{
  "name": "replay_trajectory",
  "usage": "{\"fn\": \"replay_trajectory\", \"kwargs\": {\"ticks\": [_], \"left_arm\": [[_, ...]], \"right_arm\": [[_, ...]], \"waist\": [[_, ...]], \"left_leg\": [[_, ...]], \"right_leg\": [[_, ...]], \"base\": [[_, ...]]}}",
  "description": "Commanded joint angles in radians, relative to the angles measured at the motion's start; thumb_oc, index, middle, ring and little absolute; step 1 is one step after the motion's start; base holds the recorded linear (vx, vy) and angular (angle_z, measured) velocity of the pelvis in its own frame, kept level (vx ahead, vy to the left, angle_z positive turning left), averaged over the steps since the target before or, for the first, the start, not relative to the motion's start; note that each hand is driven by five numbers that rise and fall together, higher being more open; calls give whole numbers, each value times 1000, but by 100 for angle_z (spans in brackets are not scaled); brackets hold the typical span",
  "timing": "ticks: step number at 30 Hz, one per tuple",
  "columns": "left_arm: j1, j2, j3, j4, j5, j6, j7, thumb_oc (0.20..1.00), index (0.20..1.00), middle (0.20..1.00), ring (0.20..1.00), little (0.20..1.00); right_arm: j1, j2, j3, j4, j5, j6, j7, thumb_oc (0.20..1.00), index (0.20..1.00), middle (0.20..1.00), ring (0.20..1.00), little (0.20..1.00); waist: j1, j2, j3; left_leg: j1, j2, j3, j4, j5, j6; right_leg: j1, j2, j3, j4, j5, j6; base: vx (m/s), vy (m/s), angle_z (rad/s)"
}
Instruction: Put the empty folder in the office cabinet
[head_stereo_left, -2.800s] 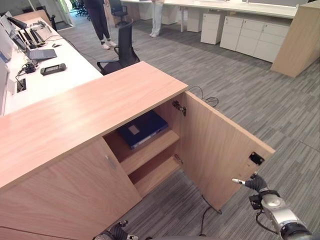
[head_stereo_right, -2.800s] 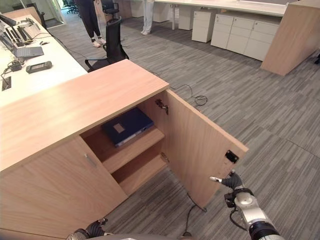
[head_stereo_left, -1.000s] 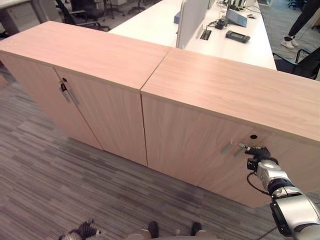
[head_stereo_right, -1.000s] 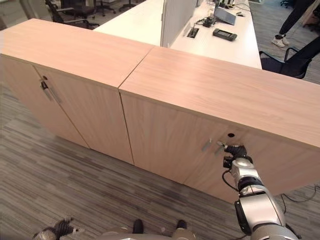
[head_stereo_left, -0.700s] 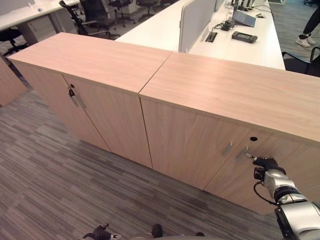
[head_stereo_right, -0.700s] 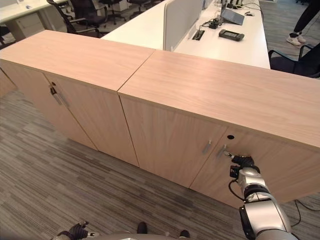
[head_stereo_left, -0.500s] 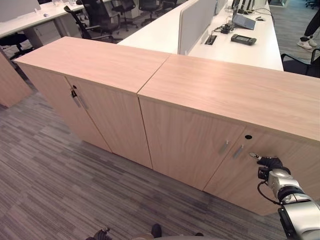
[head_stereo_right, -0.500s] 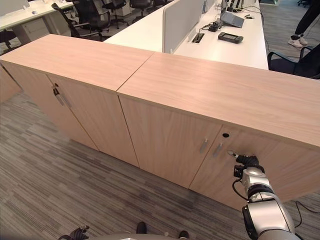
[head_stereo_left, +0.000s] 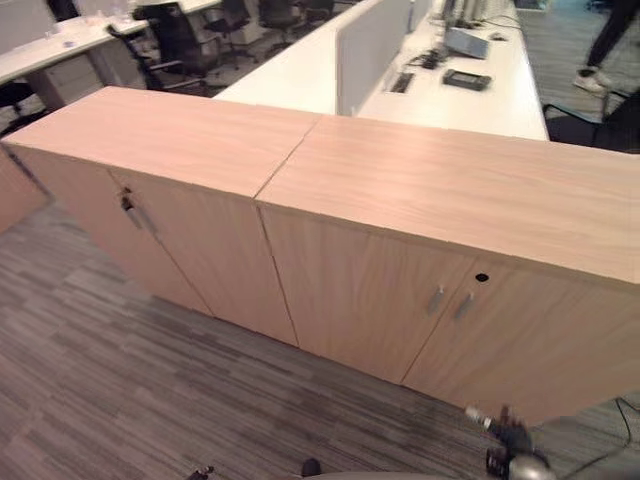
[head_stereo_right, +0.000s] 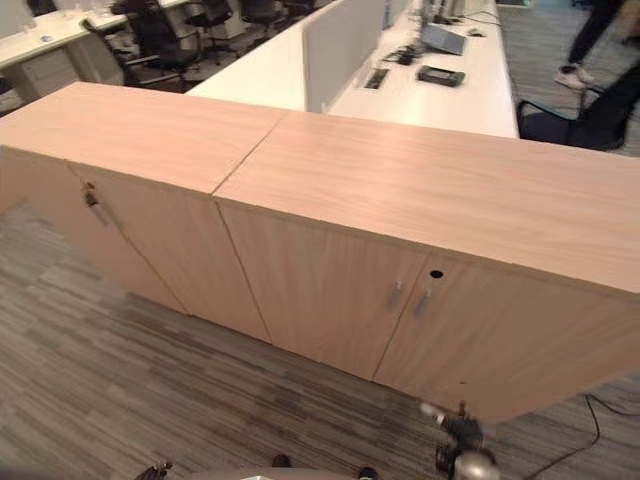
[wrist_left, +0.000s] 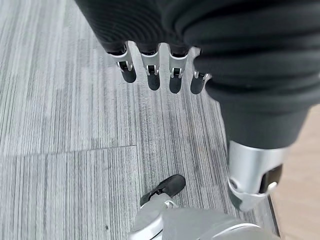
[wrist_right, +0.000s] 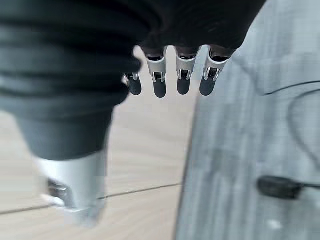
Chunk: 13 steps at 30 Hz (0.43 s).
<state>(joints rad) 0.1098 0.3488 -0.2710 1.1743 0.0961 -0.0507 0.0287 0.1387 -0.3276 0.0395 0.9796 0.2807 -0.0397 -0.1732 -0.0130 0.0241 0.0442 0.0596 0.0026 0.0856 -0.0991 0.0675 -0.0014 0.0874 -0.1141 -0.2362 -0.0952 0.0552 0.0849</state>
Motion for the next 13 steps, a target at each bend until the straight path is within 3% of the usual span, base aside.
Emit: {"fn": "replay_trajectory", "kwargs": {"ticks": [1, 13], "left_arm": [[-67, 12, 14, 38, 30, -20, 10, 1000, 1000, 1000, 1000, 1000], [-80, 15, -17, 35, 23, -37, 4, 1000, 1000, 1000, 1000, 1000]], "right_arm": [[-110, -10, 43, 55, -72, -13, 22, 1000, 1000, 1000, 1000, 1000], [-125, -3, 117, 198, -152, 0, 57, 1000, 1000, 1000, 1000, 1000]], "waist": [[15, 8, 45], [8, 1, 46]], "left_leg": [[33, 98, -25, 12, -67, -106], [49, 102, -12, 12, -66, -105]], "right_leg": [[48, -41, 0, 13, -83, 67], [49, -40, 25, 10, -79, 65]], "base": [[-30, -4, -32], [-12, -4, -9]]}}
